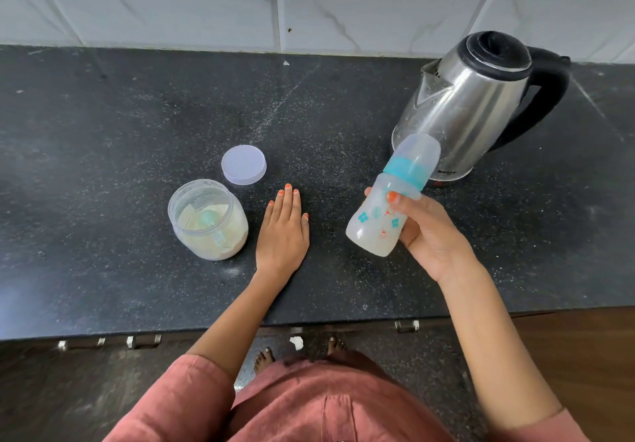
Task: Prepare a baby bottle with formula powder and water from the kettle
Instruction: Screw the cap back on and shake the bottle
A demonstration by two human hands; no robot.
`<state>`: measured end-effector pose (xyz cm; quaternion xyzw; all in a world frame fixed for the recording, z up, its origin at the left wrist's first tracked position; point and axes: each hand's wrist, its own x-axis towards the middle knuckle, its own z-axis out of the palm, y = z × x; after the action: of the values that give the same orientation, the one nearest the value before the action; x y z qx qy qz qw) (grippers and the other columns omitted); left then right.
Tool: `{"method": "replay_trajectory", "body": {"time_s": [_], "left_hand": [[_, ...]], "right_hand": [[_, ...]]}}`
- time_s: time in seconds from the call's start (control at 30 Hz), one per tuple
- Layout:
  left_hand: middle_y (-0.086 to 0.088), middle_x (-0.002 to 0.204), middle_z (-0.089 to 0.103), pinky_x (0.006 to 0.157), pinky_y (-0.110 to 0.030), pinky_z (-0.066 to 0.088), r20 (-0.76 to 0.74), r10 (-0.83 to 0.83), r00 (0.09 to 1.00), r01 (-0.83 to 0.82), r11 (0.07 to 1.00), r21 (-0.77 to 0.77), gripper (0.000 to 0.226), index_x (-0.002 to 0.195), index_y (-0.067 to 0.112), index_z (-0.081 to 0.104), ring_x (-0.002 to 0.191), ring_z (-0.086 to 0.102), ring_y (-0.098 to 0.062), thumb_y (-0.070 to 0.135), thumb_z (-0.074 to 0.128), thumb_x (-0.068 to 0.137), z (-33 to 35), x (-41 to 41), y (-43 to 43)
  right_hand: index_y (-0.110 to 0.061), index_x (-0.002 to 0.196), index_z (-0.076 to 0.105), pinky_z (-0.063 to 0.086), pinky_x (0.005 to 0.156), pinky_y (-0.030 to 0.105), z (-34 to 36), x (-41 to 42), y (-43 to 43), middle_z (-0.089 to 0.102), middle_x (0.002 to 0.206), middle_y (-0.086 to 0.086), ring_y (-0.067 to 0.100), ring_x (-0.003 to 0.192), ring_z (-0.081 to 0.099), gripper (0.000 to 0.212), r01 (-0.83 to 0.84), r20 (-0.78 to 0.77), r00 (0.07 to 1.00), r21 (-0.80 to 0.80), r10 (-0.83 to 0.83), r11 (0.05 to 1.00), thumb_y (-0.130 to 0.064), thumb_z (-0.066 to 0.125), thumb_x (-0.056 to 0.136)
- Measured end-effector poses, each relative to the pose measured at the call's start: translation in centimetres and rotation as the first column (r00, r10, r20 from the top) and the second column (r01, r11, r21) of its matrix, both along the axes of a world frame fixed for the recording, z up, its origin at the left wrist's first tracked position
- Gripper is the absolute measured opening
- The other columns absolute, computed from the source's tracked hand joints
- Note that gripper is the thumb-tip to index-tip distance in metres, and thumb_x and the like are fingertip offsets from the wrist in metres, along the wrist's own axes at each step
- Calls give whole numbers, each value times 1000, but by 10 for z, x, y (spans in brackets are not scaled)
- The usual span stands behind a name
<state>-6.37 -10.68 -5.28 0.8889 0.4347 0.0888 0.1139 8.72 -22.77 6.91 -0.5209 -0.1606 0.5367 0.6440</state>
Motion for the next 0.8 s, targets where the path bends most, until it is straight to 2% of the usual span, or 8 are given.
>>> {"method": "replay_trajectory", "body": {"time_s": [0.07,0.17,0.23,0.37,0.5,0.57,0.7,0.8], "left_hand": [[-11,155,7,113,-29,-3,1,-2,1000,2,1000,0,50,145,5,10,144,6,-21,25,21,101,0,0,0],[-12,155,10,114,-30,-2,1,-3,1000,3,1000,4,50,145,4,13,143,8,-22,25,21,101,-1,1,0],[-13,154,13,113,-30,0,1,-1,1000,1,1000,12,51,144,3,16,143,11,-24,28,16,100,-1,1,1],[-12,154,12,114,-31,0,-6,2,1000,-2,1000,6,52,145,3,15,143,11,-23,30,14,99,-2,1,0],[-12,154,13,113,-31,0,0,2,1000,-2,1000,10,57,145,3,15,143,11,-23,32,7,96,-2,1,0],[-13,154,15,112,-30,0,-1,-2,1000,2,1000,19,62,144,3,17,143,13,-24,35,2,93,-1,1,0],[-11,155,8,115,-31,0,-14,1,1000,-1,1000,-7,50,145,4,11,144,6,-22,26,21,101,-2,1,1],[-12,155,9,115,-32,1,-4,1,1000,-1,1000,-4,50,145,4,13,143,8,-23,26,20,101,-2,0,1]], "right_hand": [[-21,92,69,55,82,29,2,0,2,70,101,3,13,93,66,64,129,-12,992,58,-128,990,-41,88,35],[-18,102,60,57,76,26,-2,-6,6,66,102,3,13,94,64,42,372,-195,913,42,-357,927,-32,72,64],[-15,100,60,57,73,25,-6,-19,4,69,96,1,11,88,66,27,335,-198,921,-33,-334,942,-25,61,75],[-13,99,62,56,76,29,-12,-32,-5,69,101,9,17,91,66,36,68,-137,986,-172,-93,983,-26,63,66],[-17,96,60,58,72,26,1,-13,2,70,94,0,12,89,65,24,380,-206,903,-28,-378,924,-25,62,73],[-20,96,59,56,80,27,2,-14,4,67,97,-3,10,91,63,13,415,-91,906,2,-413,910,-22,57,84],[-20,86,64,53,77,27,-2,-30,-3,69,81,-7,5,78,65,18,140,353,930,-92,-99,986,-6,67,75],[-19,89,63,54,77,26,1,-24,-3,69,84,-6,7,82,65,23,196,295,938,-20,-181,980,-15,70,67]]}}
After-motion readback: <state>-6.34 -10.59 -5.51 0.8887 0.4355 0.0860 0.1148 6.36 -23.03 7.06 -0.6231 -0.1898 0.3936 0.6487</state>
